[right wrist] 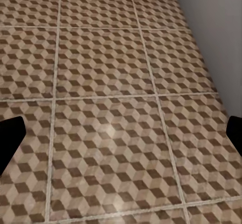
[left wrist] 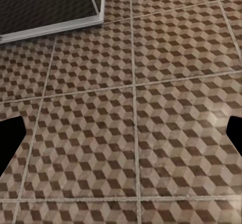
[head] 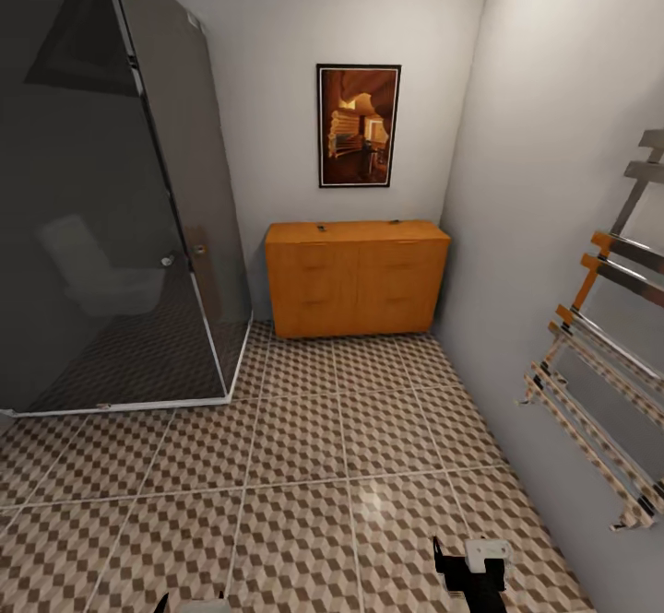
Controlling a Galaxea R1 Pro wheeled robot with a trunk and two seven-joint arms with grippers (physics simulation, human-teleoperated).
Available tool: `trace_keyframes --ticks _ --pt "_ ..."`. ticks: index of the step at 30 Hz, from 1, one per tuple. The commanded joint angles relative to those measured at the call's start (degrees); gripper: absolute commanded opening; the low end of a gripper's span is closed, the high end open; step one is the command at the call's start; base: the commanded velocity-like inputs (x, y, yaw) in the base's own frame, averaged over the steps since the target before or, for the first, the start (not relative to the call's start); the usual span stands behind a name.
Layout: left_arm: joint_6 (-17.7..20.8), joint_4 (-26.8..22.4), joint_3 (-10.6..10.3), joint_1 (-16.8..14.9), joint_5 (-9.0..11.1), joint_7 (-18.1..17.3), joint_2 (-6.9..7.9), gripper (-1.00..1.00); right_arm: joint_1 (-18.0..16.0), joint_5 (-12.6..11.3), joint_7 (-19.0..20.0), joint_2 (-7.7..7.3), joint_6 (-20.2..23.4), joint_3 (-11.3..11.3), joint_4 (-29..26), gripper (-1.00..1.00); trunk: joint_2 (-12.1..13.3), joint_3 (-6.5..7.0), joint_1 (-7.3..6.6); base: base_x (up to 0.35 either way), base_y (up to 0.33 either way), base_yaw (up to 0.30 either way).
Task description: Take the four mousetraps from the cabinet in the bathroom and place them on the bathroom floor. Make sure all four end up on the same floor surface, and ensure that at least two of them are either under or directly next to the same bathroom sink.
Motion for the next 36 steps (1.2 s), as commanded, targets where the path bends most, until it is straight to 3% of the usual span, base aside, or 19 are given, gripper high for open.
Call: trace_keyframes --ticks 1,11,36 --pt "-0.3 0.2 -0.5 -0.1 0.6 0.0 -0.05 1.0 0.0 -0.2 -0.4 -0.01 -0.1 0.5 0.0 1.0 -0.1 -0.1 0.04 0.176 -0.014 0.143" --pt "-0.3 0.2 -0.5 -0.1 0.6 0.0 -0.05 1.0 0.0 -0.2 -0.4 -0.01 -0.1 0.5 0.0 1.0 -0.1 -0.1 0.04 0.176 -0.003 0.098" --pt "-0.3 0.2 -0.5 -0.1 0.6 0.0 -0.05 1.0 0.0 -0.2 -0.3 -0.04 -0.1 0.5 0.0 1.0 -0.1 -0.1 0.04 0.176 0.0 0.003"
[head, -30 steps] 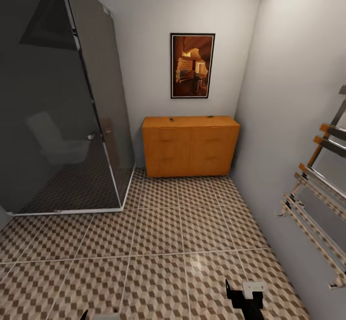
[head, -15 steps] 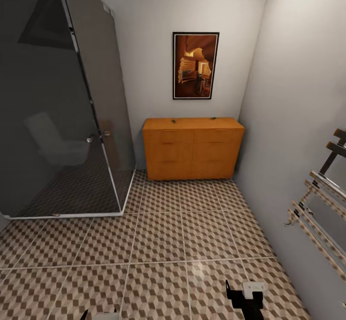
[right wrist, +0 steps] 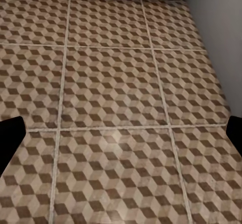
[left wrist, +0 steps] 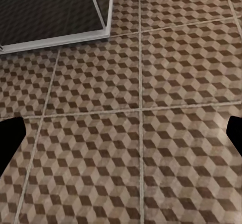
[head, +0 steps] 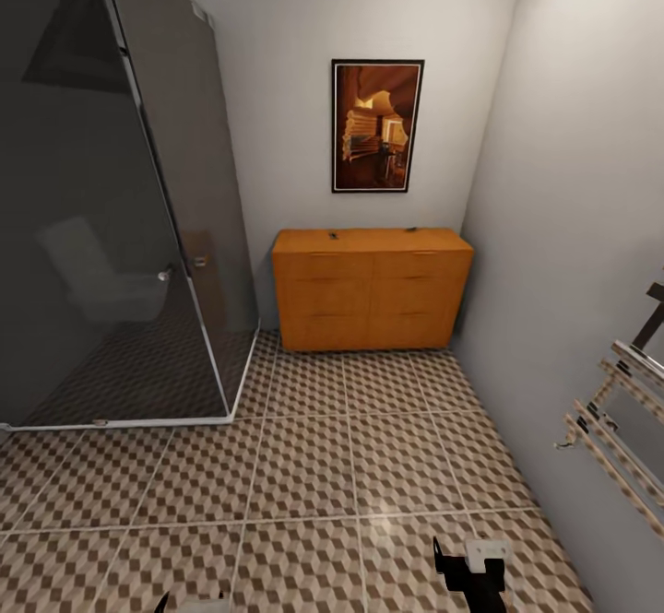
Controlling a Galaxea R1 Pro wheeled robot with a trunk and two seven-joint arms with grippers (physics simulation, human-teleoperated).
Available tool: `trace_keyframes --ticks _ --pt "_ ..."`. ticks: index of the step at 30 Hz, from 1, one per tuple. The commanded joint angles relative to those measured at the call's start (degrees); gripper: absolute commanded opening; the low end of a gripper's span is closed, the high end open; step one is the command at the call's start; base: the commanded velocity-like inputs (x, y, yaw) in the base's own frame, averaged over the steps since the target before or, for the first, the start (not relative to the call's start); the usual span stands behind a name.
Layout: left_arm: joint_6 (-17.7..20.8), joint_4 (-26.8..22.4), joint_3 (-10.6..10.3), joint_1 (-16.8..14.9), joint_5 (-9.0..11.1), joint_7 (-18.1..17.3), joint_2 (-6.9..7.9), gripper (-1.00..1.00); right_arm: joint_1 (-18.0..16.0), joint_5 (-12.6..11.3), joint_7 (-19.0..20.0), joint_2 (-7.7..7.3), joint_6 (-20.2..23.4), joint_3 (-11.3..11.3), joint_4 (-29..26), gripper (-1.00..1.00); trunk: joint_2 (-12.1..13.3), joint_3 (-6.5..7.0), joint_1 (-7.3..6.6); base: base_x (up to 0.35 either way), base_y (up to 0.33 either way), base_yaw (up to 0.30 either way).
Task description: Take the four mousetraps from the cabinet in the bathroom and place them on the bathroom floor. Make sure all four end up on the same floor surface, and ensure that at least two of them are either under or directly next to the same bathroom sink.
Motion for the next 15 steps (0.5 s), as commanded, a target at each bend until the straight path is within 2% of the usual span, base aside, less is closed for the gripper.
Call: trace_keyframes --ticks 1,15 --pt "-0.3 0.2 -0.5 -0.1 0.6 0.0 -0.05 1.0 0.0 -0.2 -0.4 0.0 -0.1 0.5 0.0 1.0 -0.1 -0.1 0.04 0.176 0.0 0.0" --pt "-0.3 0.2 -0.5 -0.1 0.6 0.0 -0.05 1.0 0.0 -0.1 -0.4 -0.12 0.1 0.5 0.0 1.0 -0.1 -0.1 0.04 0.176 0.0 0.0"
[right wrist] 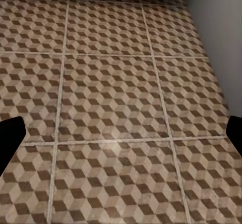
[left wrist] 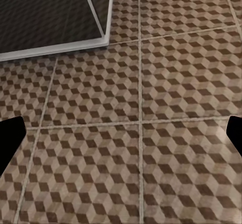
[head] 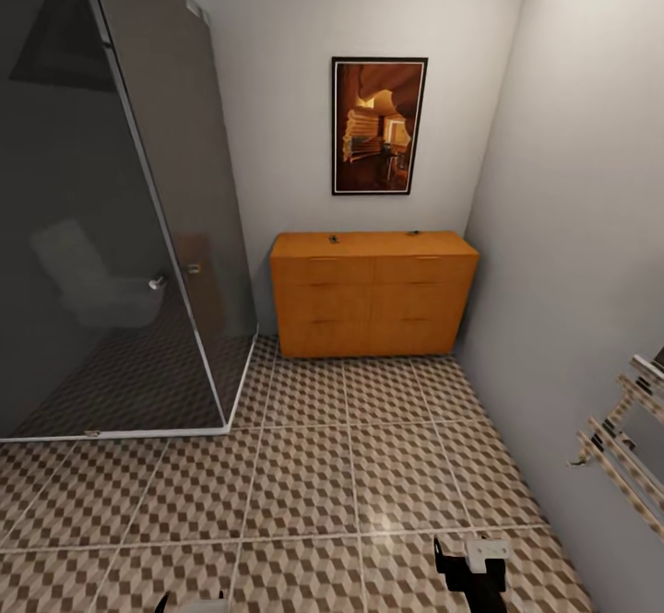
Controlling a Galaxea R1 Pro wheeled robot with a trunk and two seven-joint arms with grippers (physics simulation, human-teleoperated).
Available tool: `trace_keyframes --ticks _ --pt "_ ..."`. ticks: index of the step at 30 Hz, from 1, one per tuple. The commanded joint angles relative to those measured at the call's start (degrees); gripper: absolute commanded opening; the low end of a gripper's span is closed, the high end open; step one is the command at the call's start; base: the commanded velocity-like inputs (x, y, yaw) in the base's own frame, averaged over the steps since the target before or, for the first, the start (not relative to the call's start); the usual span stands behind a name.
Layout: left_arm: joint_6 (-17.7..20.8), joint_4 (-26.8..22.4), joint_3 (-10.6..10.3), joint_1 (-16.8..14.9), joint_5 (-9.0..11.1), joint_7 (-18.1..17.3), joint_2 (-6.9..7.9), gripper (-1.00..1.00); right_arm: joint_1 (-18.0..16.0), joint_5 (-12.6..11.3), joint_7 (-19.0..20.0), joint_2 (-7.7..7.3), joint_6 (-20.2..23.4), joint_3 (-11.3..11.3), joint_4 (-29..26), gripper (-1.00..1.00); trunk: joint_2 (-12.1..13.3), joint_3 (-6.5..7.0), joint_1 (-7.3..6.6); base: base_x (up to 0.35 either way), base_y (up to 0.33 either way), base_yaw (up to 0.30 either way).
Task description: Take the four mousetraps from the cabinet in the bathroom and place them on the bathroom floor. Make sure all four end up on the same floor surface, and ensure that at least two of them are either under or directly next to the same bathroom sink.
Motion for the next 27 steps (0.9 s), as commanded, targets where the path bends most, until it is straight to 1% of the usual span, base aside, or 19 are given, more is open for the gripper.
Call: trace_keyframes --ticks 1,12,27 --pt "-0.3 0.2 -0.5 -0.1 0.6 0.0 -0.05 1.0 0.0 -0.2 -0.3 -0.03 0.0 0.5 0.0 1.0 -0.1 -0.1 0.04 0.176 0.0 0.0" --pt "-0.3 0.2 -0.5 -0.1 0.6 0.0 -0.03 1.0 0.0 -0.1 -0.2 -0.25 1.9 0.5 -0.1 1.0 -0.1 -0.1 0.04 0.176 0.0 0.0" --pt "-0.3 0.2 -0.5 -0.1 0.6 0.0 -0.05 1.0 0.0 -0.1 0.1 0.76 2.4 0.5 -0.1 1.0 -0.1 -0.1 0.04 0.176 0.0 0.0"
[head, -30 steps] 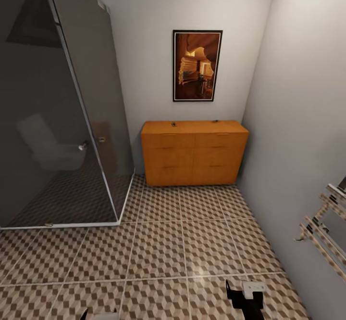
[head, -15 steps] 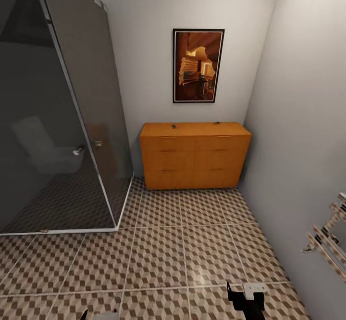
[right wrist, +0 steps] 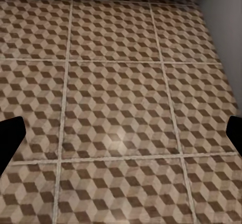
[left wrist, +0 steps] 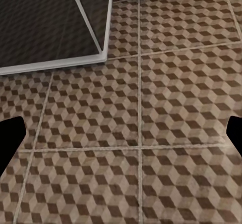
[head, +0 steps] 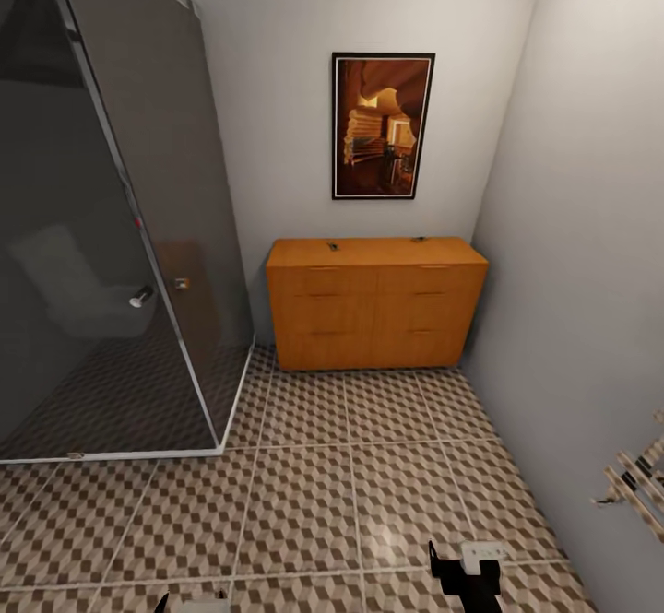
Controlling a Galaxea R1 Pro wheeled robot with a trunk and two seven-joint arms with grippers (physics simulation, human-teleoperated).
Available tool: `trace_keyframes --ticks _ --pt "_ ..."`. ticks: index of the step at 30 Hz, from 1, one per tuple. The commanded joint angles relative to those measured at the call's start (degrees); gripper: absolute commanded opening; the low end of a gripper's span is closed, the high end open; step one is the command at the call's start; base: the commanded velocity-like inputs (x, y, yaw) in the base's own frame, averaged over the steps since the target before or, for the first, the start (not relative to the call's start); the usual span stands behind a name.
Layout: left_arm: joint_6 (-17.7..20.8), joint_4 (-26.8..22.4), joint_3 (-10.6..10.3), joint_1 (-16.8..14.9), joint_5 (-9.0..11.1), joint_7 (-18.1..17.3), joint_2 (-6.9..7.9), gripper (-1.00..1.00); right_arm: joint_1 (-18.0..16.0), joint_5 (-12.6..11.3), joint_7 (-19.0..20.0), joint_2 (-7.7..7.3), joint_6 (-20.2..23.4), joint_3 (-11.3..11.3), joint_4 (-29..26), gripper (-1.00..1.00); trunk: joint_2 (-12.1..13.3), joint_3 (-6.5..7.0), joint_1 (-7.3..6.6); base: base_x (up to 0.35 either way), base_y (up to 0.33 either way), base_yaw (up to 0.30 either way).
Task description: Take the four mousetraps from the cabinet in the bathroom and place them on the bathroom floor. Make sure all four end up on the same floor surface, and ensure that at least two of them are either under or directly next to the same bathroom sink.
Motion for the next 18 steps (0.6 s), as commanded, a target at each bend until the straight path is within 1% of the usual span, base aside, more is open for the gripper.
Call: trace_keyframes --ticks 1,8,18 --pt "-0.3 0.2 -0.5 -0.1 0.6 0.0 -0.05 1.0 0.0 -0.2 -0.3 0.01 -0.1 0.5 0.0 1.0 -0.1 -0.1 0.04 0.176 0.0 0.0" --pt "-0.4 0.2 -0.5 -0.1 0.6 0.0 -0.05 1.0 0.0 -0.2 -0.4 0.07 -0.1 0.5 0.0 1.0 -0.1 -0.1 0.04 0.125 0.0 0.0" --pt "-0.4 0.2 -0.5 -0.1 0.6 0.0 -0.05 1.0 0.0 -0.2 -0.3 0.08 -0.1 0.5 0.0 1.0 -0.1 -0.1 0.04 0.015 0.0 0.0"
